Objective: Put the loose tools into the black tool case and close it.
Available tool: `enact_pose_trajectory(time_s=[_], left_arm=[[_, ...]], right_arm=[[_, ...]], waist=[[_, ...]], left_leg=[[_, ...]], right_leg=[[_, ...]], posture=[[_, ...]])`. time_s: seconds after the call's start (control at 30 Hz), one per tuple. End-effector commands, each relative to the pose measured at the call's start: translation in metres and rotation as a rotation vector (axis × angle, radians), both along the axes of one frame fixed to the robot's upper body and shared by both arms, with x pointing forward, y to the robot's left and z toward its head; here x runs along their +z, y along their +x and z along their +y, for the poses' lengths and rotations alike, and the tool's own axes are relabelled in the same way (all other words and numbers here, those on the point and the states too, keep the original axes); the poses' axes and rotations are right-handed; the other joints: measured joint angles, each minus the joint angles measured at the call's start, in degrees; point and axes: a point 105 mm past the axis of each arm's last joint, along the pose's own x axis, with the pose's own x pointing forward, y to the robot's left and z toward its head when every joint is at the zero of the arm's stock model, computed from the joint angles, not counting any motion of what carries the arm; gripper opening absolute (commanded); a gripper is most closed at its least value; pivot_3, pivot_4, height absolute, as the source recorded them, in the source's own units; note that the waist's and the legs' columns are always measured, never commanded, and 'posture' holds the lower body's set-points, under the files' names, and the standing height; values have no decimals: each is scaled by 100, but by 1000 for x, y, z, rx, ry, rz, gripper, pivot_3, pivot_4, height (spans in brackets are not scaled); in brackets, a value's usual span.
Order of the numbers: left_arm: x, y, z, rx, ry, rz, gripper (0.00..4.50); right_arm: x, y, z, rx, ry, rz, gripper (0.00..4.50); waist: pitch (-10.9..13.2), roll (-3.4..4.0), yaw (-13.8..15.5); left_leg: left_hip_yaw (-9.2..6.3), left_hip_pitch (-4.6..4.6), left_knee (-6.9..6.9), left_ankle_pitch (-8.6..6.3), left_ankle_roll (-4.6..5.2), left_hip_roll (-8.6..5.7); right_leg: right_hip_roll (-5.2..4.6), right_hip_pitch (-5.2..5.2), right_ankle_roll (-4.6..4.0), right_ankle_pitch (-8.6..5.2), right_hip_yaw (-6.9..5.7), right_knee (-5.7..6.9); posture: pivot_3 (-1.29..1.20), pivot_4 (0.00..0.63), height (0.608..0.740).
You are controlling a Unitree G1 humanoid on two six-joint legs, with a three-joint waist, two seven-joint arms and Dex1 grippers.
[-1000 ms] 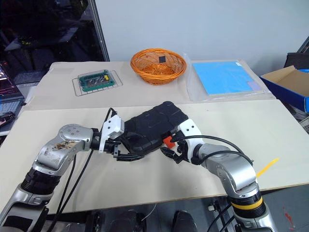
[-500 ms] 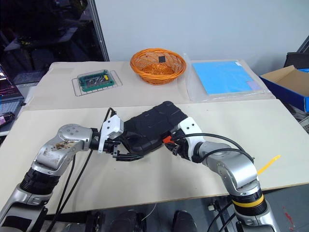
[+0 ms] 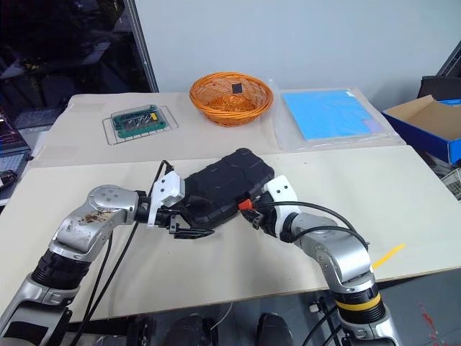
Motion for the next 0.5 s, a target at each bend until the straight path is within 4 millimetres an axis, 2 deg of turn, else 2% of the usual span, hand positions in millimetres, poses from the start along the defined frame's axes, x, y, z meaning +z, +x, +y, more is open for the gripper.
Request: enact_pose_trajectory(time_s=[0.03, 0.5], left_arm=[[-11, -1, 0, 2, 28, 32, 4500], [-35, 0, 7, 68, 110, 153, 4500]], right_arm=[[26, 5, 0, -5, 70, -126, 1150], [27, 14, 9, 49, 57, -151, 1150]], waist=[[1, 1, -1], [-1, 8, -3]], left_leg=[[0, 0, 0, 1, -1, 1], [0, 14, 0, 5, -11, 5]], right_leg=[[1, -1, 0, 0, 0, 1], [1, 5, -4, 3, 4, 7]], posture=[[0, 150, 740], [0, 150, 740]])
